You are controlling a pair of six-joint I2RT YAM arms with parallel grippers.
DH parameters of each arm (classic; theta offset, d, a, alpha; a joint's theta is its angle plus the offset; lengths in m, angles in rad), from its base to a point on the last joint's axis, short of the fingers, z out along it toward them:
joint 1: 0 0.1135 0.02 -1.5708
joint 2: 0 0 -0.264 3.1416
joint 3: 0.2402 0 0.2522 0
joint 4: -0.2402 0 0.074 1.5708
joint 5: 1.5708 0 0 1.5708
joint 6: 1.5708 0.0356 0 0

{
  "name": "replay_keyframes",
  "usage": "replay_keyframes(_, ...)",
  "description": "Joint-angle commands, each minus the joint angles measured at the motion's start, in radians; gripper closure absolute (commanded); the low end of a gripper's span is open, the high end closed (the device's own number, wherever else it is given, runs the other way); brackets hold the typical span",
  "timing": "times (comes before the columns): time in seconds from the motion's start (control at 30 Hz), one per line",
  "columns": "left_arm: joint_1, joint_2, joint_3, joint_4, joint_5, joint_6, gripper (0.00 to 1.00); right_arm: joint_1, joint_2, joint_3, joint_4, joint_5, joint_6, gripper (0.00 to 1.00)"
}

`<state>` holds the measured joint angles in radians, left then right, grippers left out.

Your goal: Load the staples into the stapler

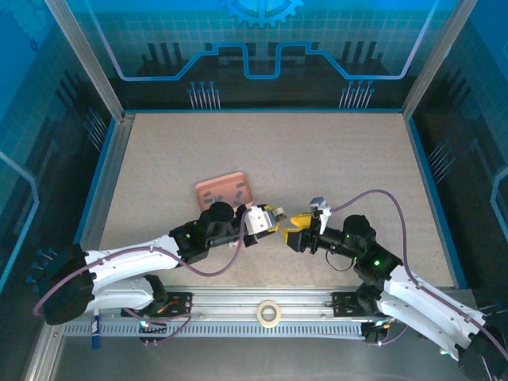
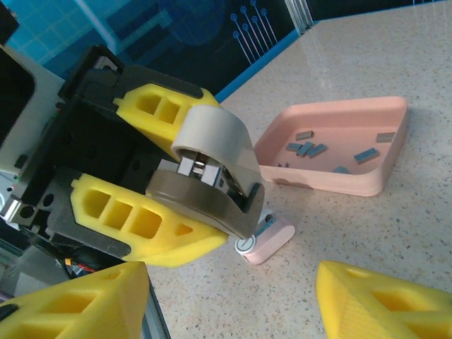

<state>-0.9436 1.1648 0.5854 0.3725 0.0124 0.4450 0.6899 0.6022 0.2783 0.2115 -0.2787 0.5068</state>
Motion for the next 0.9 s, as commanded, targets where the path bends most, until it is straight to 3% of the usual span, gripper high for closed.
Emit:
replay_keyframes(0.0, -0.001, -0.004, -0.001, 0.036, 0.009, 0.026, 0.74, 0.018, 0.002, 0.021, 0.032, 0.037, -0.001, 0.35)
replay_keyframes(0.33, 0.000, 0.006, 0.014, 0.013, -0.018, 0.018, 0.74, 0.068, 0.070, 0.096, 0.053, 0.112, 0.036, 0.37)
replay_keyframes(0.63, -0.001, 0.015, 0.032, -0.004, -0.029, 0.013, 0.74, 0.105, 0.093, 0.109, 0.048, 0.218, 0.051, 0.47)
replay_keyframes(0.87, -0.007, 0.032, 0.050, -0.022, -0.034, 0.015, 0.74, 0.110, 0.117, 0.102, 0.098, 0.222, 0.070, 0.49)
